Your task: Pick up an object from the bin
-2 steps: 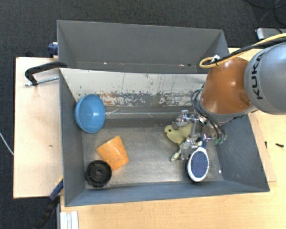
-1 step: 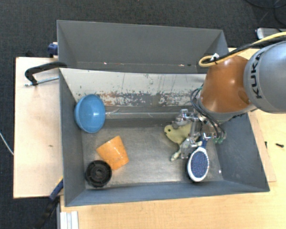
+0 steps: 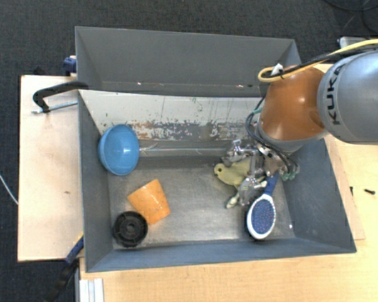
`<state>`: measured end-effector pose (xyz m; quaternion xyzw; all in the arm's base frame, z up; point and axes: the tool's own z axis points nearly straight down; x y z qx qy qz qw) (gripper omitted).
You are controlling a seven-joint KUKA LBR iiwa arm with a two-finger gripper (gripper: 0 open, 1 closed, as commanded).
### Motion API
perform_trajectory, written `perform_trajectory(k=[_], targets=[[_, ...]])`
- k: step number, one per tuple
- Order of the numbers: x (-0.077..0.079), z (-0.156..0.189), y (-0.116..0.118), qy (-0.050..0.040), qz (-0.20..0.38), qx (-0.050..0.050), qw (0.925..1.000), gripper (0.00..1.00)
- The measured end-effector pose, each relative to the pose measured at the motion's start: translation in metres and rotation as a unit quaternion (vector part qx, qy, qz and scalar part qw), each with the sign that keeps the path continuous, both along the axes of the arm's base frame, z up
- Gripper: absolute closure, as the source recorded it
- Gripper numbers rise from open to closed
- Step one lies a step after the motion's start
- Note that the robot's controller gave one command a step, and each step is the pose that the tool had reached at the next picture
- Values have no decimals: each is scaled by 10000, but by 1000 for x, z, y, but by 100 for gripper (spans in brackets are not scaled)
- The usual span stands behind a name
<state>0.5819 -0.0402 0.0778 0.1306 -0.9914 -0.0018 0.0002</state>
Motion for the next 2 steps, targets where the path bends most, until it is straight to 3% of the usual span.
perform_trajectory(k=[1,2], targets=[[2,4,2,-30,1,-6,10000,0],[5,7,2,-88,-6,1,10000,100]])
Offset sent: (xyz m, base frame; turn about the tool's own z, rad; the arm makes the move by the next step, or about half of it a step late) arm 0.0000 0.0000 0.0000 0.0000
